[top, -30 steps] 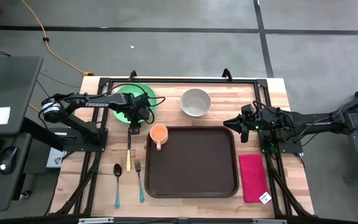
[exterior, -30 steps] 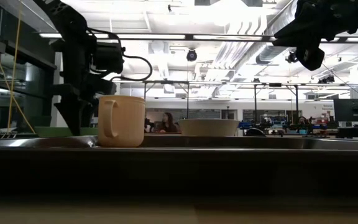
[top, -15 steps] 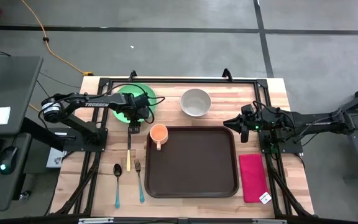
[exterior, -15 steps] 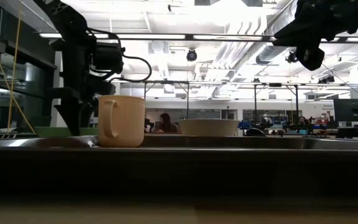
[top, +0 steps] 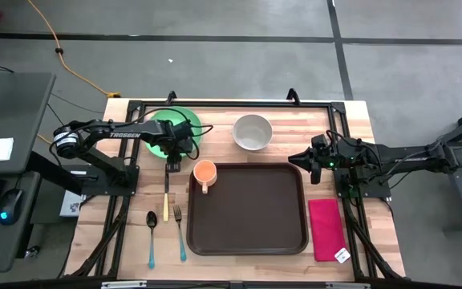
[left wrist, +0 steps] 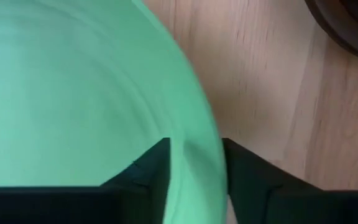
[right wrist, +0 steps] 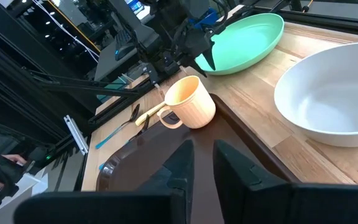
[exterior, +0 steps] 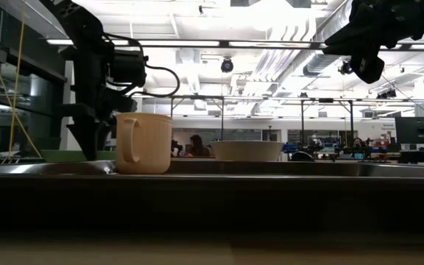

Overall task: Set up tray
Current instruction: Put the green plate under the yellow mug on the brown serving tray

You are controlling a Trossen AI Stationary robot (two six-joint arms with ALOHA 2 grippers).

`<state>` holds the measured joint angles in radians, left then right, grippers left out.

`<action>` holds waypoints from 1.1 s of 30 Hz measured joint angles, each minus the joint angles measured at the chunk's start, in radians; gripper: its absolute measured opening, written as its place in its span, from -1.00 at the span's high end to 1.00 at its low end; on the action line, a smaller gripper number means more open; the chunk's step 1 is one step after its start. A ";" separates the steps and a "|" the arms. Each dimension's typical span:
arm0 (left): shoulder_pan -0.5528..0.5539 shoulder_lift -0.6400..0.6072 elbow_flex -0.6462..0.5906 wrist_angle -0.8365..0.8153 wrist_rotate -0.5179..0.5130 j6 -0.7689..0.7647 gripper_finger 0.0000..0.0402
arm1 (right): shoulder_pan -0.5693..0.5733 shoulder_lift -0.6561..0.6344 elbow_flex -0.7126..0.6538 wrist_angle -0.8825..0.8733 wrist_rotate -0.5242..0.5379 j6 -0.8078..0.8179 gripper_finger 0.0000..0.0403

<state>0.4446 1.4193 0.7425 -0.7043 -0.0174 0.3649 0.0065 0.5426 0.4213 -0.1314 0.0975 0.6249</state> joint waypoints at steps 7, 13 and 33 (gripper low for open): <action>0.000 -0.002 0.002 0.009 -0.015 -0.003 0.72 | 0.000 0.000 0.000 0.000 0.000 0.000 0.81; 0.000 -0.003 0.004 0.015 -0.023 -0.002 0.93 | 0.000 0.000 0.000 0.000 0.000 0.000 0.82; 0.000 -0.003 0.038 -0.038 0.003 -0.022 0.94 | 0.000 0.000 0.000 0.000 0.000 0.000 0.79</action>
<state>0.4450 1.4158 0.7802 -0.7421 -0.0144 0.3431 0.0067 0.5426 0.4213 -0.1317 0.0972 0.6247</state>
